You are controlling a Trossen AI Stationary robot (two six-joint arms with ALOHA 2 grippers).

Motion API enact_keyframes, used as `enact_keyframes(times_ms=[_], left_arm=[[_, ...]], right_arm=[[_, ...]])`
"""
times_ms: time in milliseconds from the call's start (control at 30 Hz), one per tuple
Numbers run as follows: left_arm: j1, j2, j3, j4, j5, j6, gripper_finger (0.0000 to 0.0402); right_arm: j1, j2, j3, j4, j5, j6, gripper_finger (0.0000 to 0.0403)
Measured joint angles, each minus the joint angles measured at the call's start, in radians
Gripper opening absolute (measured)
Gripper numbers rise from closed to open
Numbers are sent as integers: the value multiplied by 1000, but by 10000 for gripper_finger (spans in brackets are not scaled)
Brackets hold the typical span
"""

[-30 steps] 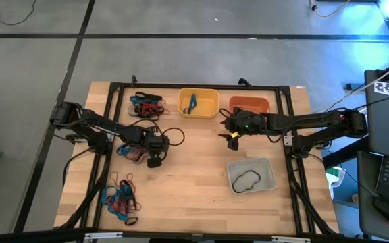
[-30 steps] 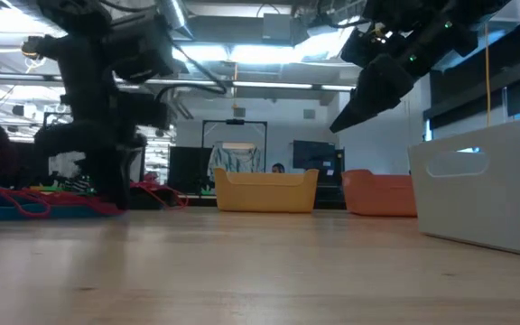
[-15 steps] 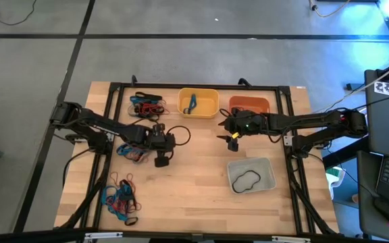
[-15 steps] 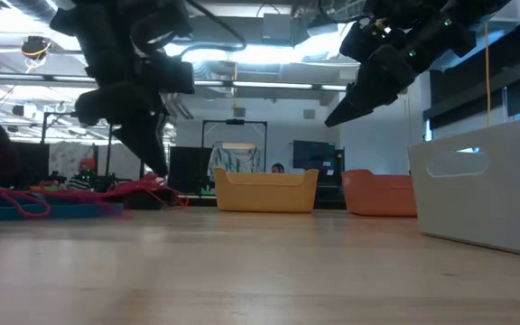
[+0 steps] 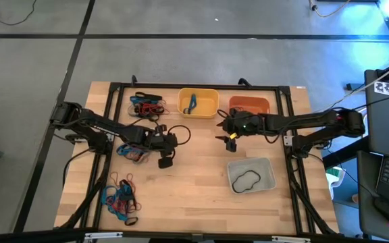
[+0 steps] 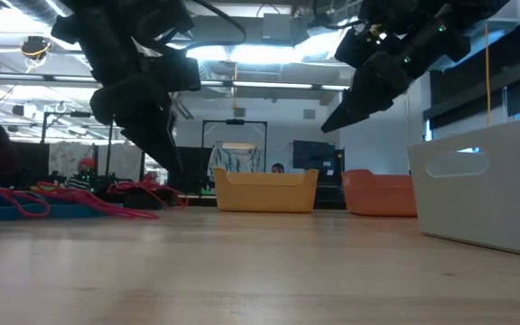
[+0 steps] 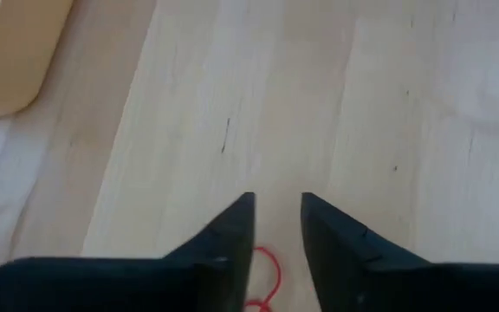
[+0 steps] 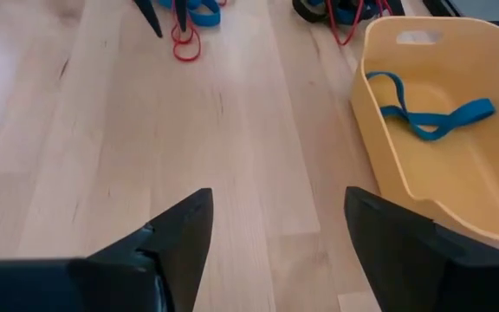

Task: Sort rubber bands into baskets
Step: Put the red rubber band into the orange bin

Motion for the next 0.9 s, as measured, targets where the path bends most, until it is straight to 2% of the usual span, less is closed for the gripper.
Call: enact_keyframes(times_ms=[200,567,700,900], left_arm=[[2,0,0,-19,19,21,155],[-6,119,0,-107,60,-37,161],[-1,142,-1,-101,80,-36,143],[24,172,4,-90,133,-37,83]], right_arm=[[0,8,0,1,0,-4,261],[0,8,0,9,0,-4,261],[0,8,0,10,0,-4,261],[0,7,0,12,0,-4,261]])
